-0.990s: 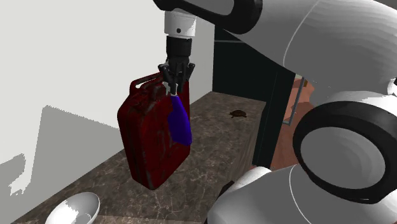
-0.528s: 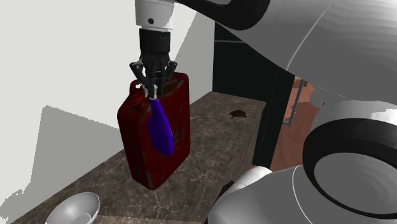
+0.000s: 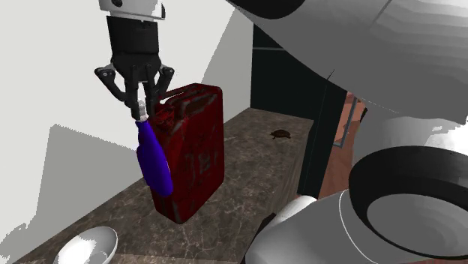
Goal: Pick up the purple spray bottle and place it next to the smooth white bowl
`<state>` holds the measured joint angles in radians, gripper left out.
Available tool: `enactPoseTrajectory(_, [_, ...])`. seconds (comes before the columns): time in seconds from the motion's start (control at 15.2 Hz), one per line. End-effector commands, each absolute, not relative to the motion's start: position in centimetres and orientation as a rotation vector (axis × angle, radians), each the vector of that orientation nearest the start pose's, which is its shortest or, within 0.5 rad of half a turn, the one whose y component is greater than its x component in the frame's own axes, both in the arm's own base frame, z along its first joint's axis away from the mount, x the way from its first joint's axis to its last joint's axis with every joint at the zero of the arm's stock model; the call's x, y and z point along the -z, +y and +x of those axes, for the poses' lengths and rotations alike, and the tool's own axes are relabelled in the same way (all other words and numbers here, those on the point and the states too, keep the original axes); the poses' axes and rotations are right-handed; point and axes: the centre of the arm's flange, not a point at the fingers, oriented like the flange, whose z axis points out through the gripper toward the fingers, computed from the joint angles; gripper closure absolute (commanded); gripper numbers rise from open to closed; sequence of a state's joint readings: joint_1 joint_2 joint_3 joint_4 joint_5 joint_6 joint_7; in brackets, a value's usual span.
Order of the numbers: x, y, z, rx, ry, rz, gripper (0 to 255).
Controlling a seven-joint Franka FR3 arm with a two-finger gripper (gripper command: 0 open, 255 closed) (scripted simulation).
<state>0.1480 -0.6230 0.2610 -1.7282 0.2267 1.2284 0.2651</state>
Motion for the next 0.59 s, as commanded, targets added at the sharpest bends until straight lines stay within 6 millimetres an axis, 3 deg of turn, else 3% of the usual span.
enactPoseTrajectory(0.0, [-78.1,22.0,23.2,0.117,-0.290,-3.039,255])
enactPoseTrajectory(0.53, [-80.4,31.8,19.8,0.117,-0.290,-3.039,255])
